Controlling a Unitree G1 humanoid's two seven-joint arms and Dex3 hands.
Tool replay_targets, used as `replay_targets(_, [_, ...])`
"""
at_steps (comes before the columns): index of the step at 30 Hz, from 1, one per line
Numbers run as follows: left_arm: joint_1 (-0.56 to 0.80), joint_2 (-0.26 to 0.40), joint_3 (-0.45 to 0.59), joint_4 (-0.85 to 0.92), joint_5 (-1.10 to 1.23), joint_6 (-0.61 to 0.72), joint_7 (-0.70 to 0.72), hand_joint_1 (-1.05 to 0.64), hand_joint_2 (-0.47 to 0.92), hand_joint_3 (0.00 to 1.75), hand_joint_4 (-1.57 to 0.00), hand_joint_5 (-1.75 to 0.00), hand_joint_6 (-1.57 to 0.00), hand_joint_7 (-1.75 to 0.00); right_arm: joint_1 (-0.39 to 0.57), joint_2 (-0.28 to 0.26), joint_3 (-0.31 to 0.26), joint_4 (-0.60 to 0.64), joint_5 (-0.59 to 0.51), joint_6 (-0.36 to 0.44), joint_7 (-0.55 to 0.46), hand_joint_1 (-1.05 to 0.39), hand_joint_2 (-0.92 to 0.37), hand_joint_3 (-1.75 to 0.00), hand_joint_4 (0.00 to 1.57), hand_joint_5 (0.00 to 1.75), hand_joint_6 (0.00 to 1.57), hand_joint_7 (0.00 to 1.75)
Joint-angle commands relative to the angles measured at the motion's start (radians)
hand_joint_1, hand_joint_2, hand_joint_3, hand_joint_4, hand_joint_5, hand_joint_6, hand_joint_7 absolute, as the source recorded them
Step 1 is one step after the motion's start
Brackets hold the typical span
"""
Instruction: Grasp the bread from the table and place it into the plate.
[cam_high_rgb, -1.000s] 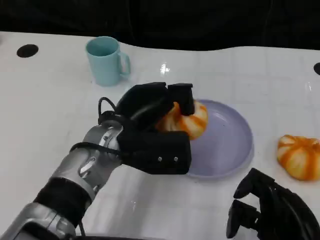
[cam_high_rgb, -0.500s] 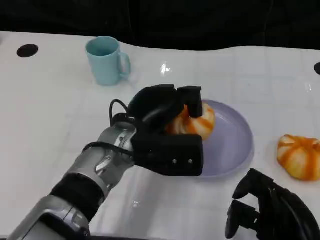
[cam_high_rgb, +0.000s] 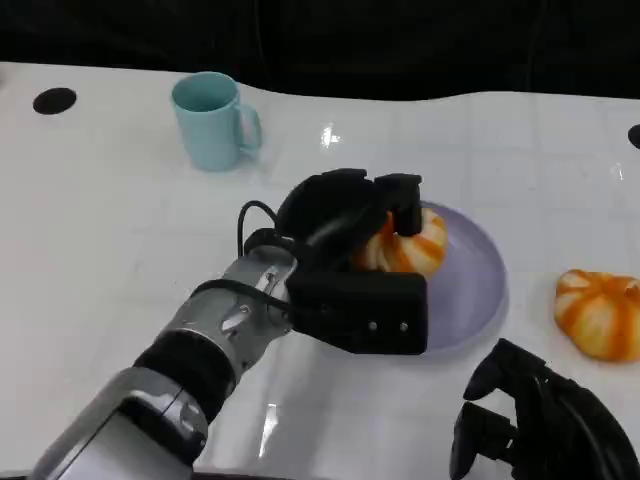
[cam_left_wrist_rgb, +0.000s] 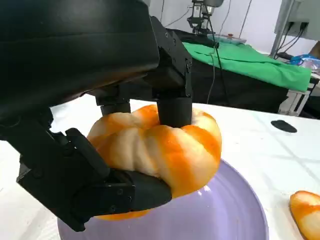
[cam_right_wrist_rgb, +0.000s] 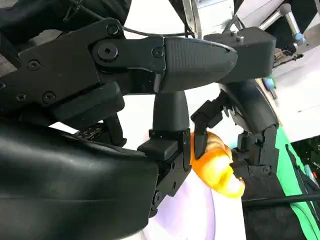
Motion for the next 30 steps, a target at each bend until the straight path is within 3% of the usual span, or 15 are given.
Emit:
replay_targets(1, [-0.031,-0.001,0.015,0.014,-0.040,-0.009,-0.068,-0.24,0.67,0.65,-0.70,-1.70,-0.68,-1.11,0.009,0.001,-0.003,-0.012,0.008,-0.007,-0.001,-0.52,-0.92,-0.51,0.77,1.75,0.47,1.75])
replay_targets(3, [-0.031,0.000,0.019,0.009,-0.057,-0.006,-0.107,-0.26,0.73,0.57,-0.62,-1.65,-0.63,-0.98,0.009,0.002,-0.004,-0.013,0.009,-0.005,-0.001,-0.52,-0.92,-0.51,0.77,1.75,0.47,1.75])
replay_targets(6, [-0.037,0.013,0.010,0.007,-0.061,-0.011,-0.167,-0.31,0.89,0.30,-0.47,-1.46,-0.49,-0.62,0.008,-0.001,-0.002,-0.014,0.004,-0.007,-0.001,-0.52,-0.92,-0.51,0.77,1.75,0.47,1.75])
replay_targets(7, [-0.042,0.019,0.001,0.009,-0.053,-0.011,-0.182,-0.38,0.91,0.33,-0.31,-1.21,-0.39,-0.46,0.008,-0.001,-0.002,-0.013,0.003,-0.008,-0.001,-0.52,-0.92,-0.51,0.76,1.75,0.47,1.75])
replay_targets(9, [-0.051,0.029,-0.018,0.005,-0.035,-0.001,-0.212,-0.48,0.92,0.37,-0.17,-0.88,-0.31,-0.27,0.008,0.000,-0.002,-0.014,0.004,-0.008,0.000,-0.52,-0.92,-0.51,0.77,1.75,0.47,1.75])
replay_targets(12, [-0.058,0.036,-0.038,-0.006,-0.013,0.024,-0.233,-0.68,0.92,0.46,-0.02,-0.58,-0.18,-0.16,0.009,-0.003,-0.002,-0.014,0.000,-0.012,0.001,-0.52,-0.92,-0.51,0.77,1.75,0.47,1.75])
replay_targets(18, [-0.058,0.044,-0.063,-0.029,0.012,0.070,-0.253,-0.89,0.92,0.61,0.00,-0.15,-0.08,-0.09,0.009,-0.002,-0.003,-0.016,0.001,-0.007,-0.004,-0.53,-0.92,-0.52,0.76,1.75,0.47,1.75])
replay_targets(23, [-0.050,0.051,-0.068,-0.051,0.014,0.096,-0.265,-0.97,0.92,0.67,0.00,-0.01,-0.05,-0.07,0.006,-0.003,-0.005,-0.012,0.006,-0.007,0.002,-0.53,-0.92,-0.51,0.77,1.75,0.47,1.75])
replay_targets(30, [-0.020,0.081,-0.046,-0.114,-0.018,0.092,-0.303,-1.01,0.92,0.67,-0.01,0.00,-0.05,-0.07,0.005,-0.003,-0.007,-0.018,0.008,0.003,-0.005,-0.51,-0.92,-0.52,0.77,1.75,0.47,1.75])
